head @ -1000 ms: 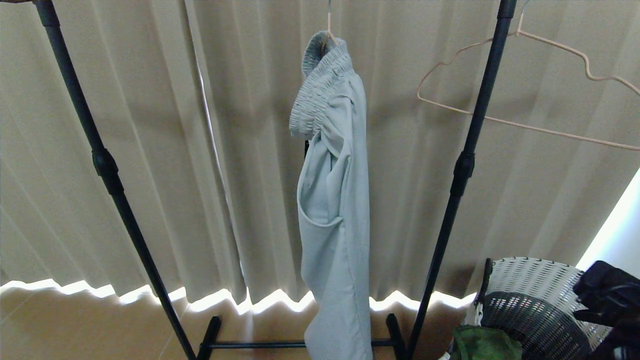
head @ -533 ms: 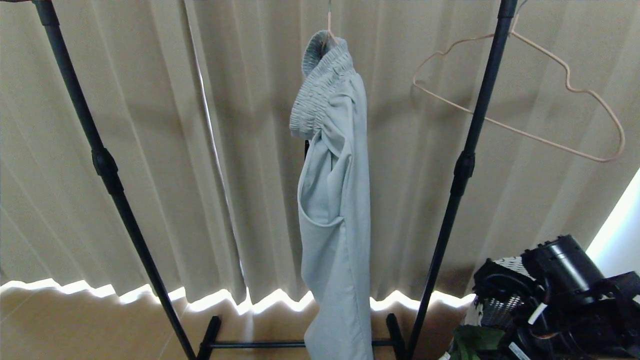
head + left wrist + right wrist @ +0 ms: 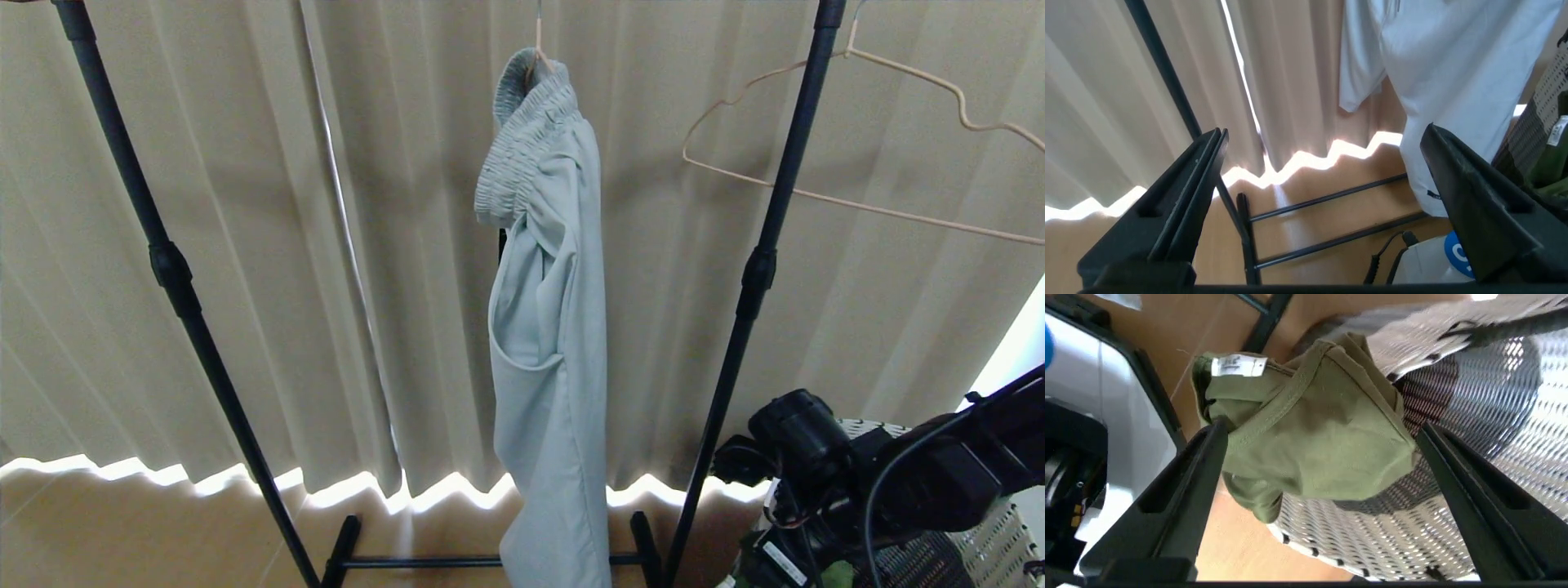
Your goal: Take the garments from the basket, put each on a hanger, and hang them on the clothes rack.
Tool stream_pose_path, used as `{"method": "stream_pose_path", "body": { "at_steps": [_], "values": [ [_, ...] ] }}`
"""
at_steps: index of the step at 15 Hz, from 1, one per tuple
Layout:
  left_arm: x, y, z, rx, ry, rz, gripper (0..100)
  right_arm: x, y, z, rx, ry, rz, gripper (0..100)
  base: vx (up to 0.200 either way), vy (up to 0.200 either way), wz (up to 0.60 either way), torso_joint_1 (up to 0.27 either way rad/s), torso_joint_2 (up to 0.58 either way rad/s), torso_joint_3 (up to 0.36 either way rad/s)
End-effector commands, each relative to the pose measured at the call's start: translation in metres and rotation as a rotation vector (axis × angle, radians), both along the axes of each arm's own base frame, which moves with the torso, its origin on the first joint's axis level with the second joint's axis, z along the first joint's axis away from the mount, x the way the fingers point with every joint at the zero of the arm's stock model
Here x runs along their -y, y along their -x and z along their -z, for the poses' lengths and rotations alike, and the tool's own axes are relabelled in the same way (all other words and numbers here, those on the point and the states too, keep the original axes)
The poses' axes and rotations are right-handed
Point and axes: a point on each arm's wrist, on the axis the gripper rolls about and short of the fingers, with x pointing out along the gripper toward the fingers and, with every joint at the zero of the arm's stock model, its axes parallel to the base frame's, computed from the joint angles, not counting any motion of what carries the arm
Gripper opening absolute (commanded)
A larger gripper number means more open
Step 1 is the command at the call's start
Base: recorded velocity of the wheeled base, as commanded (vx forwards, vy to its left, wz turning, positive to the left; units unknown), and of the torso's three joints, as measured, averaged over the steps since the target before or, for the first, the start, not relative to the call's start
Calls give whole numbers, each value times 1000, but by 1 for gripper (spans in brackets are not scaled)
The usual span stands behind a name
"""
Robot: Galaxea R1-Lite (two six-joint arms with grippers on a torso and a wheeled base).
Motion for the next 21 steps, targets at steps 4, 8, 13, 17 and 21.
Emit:
{"method": "stream_pose_path", "body": {
  "at_steps": [4, 8, 13, 17, 21],
  "values": [
    [0, 1, 0, 6, 0, -5, 100, 2, -17, 36, -52, 65, 55, 100, 0, 0, 0, 0, 0, 0],
    [0, 1, 0, 7, 0, -6, 100, 2, -23, 53, -25, 100, 71, 100, 0, 0, 0, 0, 0, 0],
    [0, 1, 0, 9, 0, -8, 100, 2, -24, 48, -6, 92, 75, 0, 0, 0, 0, 0, 0, 0],
    [0, 1, 0, 14, 1, -11, 100, 4, -16, 21, 66, 57, 73, 0, 0, 0, 0, 0, 0, 0],
    [0, 1, 0, 15, 0, -8, 100, 15, 22, -34, 250, -23, 73, 0, 0, 0, 0, 0, 0, 0]
  ]
}}
